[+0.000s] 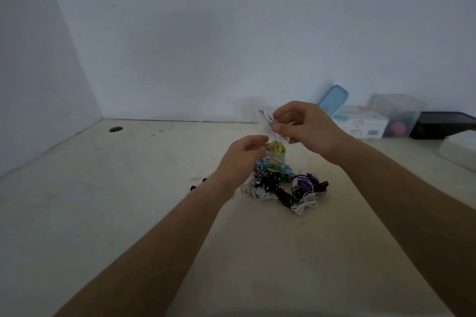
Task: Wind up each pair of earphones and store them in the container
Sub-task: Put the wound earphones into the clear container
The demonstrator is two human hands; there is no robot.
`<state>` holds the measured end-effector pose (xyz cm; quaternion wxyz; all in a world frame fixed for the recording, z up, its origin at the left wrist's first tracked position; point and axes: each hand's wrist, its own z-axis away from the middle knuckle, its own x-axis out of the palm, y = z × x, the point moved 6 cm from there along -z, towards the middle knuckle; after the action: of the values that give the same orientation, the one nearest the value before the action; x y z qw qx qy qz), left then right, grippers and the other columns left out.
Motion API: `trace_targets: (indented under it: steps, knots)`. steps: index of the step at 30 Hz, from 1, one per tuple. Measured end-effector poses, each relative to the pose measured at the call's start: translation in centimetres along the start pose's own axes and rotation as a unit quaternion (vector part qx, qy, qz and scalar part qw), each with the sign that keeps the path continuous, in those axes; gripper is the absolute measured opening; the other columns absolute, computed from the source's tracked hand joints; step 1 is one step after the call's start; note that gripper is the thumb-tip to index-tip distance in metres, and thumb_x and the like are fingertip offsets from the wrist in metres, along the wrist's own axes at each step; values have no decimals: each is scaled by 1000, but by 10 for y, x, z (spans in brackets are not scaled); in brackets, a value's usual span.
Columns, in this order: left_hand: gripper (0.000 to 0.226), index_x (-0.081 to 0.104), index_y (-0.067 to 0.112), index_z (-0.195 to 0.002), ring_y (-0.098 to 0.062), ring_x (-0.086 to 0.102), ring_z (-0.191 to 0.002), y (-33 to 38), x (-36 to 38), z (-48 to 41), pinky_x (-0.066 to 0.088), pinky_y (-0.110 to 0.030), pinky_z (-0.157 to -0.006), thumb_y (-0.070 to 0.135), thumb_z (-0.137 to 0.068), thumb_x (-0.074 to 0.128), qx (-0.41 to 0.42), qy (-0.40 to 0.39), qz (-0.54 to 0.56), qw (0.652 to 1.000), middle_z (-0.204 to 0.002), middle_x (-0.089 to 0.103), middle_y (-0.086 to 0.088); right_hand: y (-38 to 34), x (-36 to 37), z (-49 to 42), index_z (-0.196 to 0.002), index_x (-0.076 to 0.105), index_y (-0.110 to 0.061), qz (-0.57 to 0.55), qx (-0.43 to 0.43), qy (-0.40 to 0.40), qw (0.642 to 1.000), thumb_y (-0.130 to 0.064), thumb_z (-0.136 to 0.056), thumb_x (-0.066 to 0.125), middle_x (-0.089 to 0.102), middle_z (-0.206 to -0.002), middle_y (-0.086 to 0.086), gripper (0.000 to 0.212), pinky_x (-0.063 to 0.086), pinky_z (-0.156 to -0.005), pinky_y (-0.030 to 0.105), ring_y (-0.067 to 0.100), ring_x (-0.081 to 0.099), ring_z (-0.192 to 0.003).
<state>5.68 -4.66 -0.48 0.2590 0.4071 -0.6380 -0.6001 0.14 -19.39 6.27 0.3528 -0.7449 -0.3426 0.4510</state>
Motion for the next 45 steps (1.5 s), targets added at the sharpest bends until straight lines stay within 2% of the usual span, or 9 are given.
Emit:
trace_targets:
  steps: [5,10,15,20,24,30,37,42,45]
  knots:
    - [29,65,17,-122,-9,70,-91,8,14,2,52,-19,-78,12,-93,65,24,-36,54,998,-104,75,-4,-3,4,-1,-111,69,-19,-37,15,-12,999,-16,-86,76,77,-96,3,26,54,-72,30,18,70,-85]
    - [19,71,7,-111,-9,67,-74,7,11,-1,53,-24,-72,12,-93,66,53,11,0,999,-85,74,-4,3,-2,1,-111,71,-17,2,25,-6,1000,-15,-85,77,77,-95,2,27,54,-73,27,11,70,-82]
    - [10,73,8,-100,-21,64,-70,4,9,-2,55,-30,-66,12,-91,69,56,10,-7,998,-86,73,-19,19,-15,5,-113,70,-16,-4,57,6,998,-15,-76,84,77,-94,7,39,56,-79,31,19,72,-90]
    - [10,71,13,-100,-4,65,-65,6,12,-3,50,-18,-60,11,-90,70,68,-2,-45,997,-85,73,-6,32,-22,8,-115,69,-16,-38,83,-20,996,-11,-75,85,78,-95,6,43,58,-83,28,19,73,-94]
    - [13,70,16,-105,-8,65,-70,4,13,-5,52,-22,-64,12,-93,67,48,-18,-3,999,-85,71,-6,40,-31,11,-118,68,-18,-19,92,-40,995,-11,-76,84,78,-95,4,46,56,-92,36,21,73,-96]
    - [17,69,20,-108,-16,70,-79,-2,17,-6,54,-32,-77,11,-95,62,-29,-63,120,990,-74,65,-3,47,-40,11,-110,70,-15,9,97,19,995,-12,-79,82,76,-94,6,33,54,-72,27,19,70,-85]
    - [12,65,9,-99,-12,67,-73,4,26,-5,50,-16,-64,0,-94,61,26,-100,12,995,-91,68,-13,51,-41,7,-98,70,-8,-54,100,114,987,-8,-87,75,71,-83,7,12,58,-67,25,17,66,-73]
    - [10,69,12,-96,-25,71,-95,4,28,-14,57,-41,-91,4,-89,68,77,-67,-100,990,-100,73,-11,44,-41,4,-100,70,-7,-114,101,144,978,-5,-89,71,71,-88,9,11,59,-70,26,20,66,-78]
    - [11,72,18,-92,-22,68,-105,5,33,-14,53,-42,-97,9,-85,72,88,-76,-141,983,-111,69,-3,40,-39,3,-98,71,-12,-131,99,131,978,-5,-91,69,71,-92,8,10,60,-72,28,20,66,-80]
